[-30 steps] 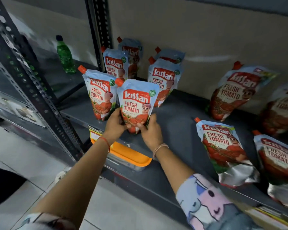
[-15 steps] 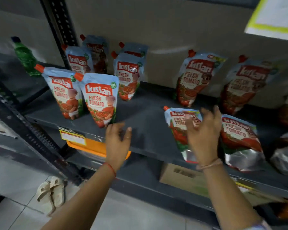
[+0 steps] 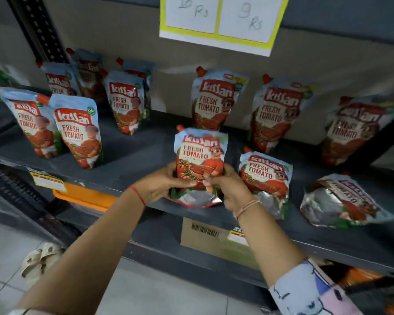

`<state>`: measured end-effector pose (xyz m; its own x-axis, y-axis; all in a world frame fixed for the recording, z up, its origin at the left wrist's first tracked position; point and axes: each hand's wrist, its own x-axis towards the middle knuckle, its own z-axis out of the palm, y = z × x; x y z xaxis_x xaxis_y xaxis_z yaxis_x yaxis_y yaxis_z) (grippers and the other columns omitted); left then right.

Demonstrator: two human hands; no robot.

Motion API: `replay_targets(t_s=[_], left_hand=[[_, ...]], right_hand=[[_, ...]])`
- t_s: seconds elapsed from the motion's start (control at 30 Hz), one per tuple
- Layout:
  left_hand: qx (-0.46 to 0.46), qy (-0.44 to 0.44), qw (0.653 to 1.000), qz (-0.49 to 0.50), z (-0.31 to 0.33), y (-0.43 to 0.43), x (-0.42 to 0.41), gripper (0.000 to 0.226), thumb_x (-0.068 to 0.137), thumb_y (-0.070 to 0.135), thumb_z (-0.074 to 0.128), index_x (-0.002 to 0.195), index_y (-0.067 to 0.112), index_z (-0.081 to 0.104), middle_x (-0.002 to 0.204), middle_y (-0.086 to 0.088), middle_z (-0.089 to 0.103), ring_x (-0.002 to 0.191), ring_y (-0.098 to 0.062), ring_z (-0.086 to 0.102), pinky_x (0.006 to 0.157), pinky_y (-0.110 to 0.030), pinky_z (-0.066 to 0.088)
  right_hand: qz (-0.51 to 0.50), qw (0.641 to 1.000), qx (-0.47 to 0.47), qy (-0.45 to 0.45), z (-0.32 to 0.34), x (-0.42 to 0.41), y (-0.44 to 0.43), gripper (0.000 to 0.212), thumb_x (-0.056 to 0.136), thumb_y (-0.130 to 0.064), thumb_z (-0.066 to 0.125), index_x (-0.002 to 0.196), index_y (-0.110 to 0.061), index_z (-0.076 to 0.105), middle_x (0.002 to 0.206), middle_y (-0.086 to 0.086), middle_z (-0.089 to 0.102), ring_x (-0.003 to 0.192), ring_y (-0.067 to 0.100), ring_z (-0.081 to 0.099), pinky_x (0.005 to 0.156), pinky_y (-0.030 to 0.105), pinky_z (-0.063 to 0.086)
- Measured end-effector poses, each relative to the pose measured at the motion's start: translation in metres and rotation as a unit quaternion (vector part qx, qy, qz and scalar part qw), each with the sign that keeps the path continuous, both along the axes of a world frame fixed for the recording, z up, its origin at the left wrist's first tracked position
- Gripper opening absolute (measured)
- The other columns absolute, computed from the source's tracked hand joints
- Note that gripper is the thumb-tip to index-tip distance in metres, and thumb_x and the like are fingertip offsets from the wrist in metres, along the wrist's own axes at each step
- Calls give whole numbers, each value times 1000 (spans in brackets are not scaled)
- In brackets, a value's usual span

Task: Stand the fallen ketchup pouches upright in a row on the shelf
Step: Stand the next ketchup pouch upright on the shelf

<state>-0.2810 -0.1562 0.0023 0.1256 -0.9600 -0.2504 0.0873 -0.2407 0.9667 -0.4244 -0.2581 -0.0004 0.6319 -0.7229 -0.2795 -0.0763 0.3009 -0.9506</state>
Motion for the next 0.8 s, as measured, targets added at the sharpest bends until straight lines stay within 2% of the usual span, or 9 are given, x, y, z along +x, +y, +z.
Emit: replay_targets(t_s=[0.1,0.17,0.33,0.4,0.47,0.53,0.63,0.7,0.8], left_hand=[[-60,-60,995,57,0,-11,0,93,61,5,78,138,21,28,133,-1,51,123,-16,51,101,-35,47],[-76,-90,990,78,-8,-19,5,100,60,-1,76,140,22,20,130,5,48,124,-15,46,103,-35,44],[-61,-115,988,89,-35,-23,7,84,66,-7,70,130,24,25,117,13,48,124,-17,43,106,-38,37],[-65,-111,988,87,-41,-22,8,78,70,-8,68,129,21,28,119,8,49,126,-20,43,107,-38,37],[-91,-142,979,114,-46,-14,6,74,68,4,73,128,18,33,127,1,50,127,-21,45,105,-39,39],[-120,-249,939,207,-56,4,-7,68,71,16,74,129,12,39,132,-10,50,123,-22,47,100,-37,43],[-143,-437,826,326,-69,34,-53,46,86,40,51,116,4,50,120,-21,47,112,-26,43,95,-36,41],[-166,-422,856,248,-60,30,-86,57,87,54,37,110,5,54,112,-18,51,104,-20,44,92,-34,38],[-112,-318,931,141,-26,-14,-127,53,88,47,44,122,7,49,109,-14,61,102,-21,54,95,-37,43]], right_hand=[[-66,989,-121,-50,-2,3,1,53,74,6,64,117,-17,41,104,2,61,97,16,60,85,32,53],[-91,976,-195,-29,-10,6,3,61,72,2,67,120,-20,36,112,4,59,105,20,58,90,36,50],[-106,954,-279,15,-27,7,25,53,76,-1,65,115,-14,32,115,6,53,109,21,55,93,35,47],[-120,950,-287,30,-28,7,33,60,76,-4,66,124,-8,31,120,5,51,112,16,52,98,38,46],[-120,943,-307,39,-29,-5,49,73,74,-11,70,133,-15,26,131,4,46,123,12,44,106,35,40],[-145,909,-387,64,-26,-28,73,73,77,-29,66,135,-22,23,142,6,34,135,12,30,113,29,31],[-273,818,-499,85,-24,-76,82,61,83,-45,53,128,-8,35,136,18,35,131,9,25,111,13,21],[-378,819,-417,115,-15,-102,57,67,79,-52,53,124,-4,40,134,22,37,126,14,28,110,17,24],[-359,912,-151,128,-18,-124,-7,59,79,-47,59,120,-6,47,127,15,54,114,23,48,102,36,39]])
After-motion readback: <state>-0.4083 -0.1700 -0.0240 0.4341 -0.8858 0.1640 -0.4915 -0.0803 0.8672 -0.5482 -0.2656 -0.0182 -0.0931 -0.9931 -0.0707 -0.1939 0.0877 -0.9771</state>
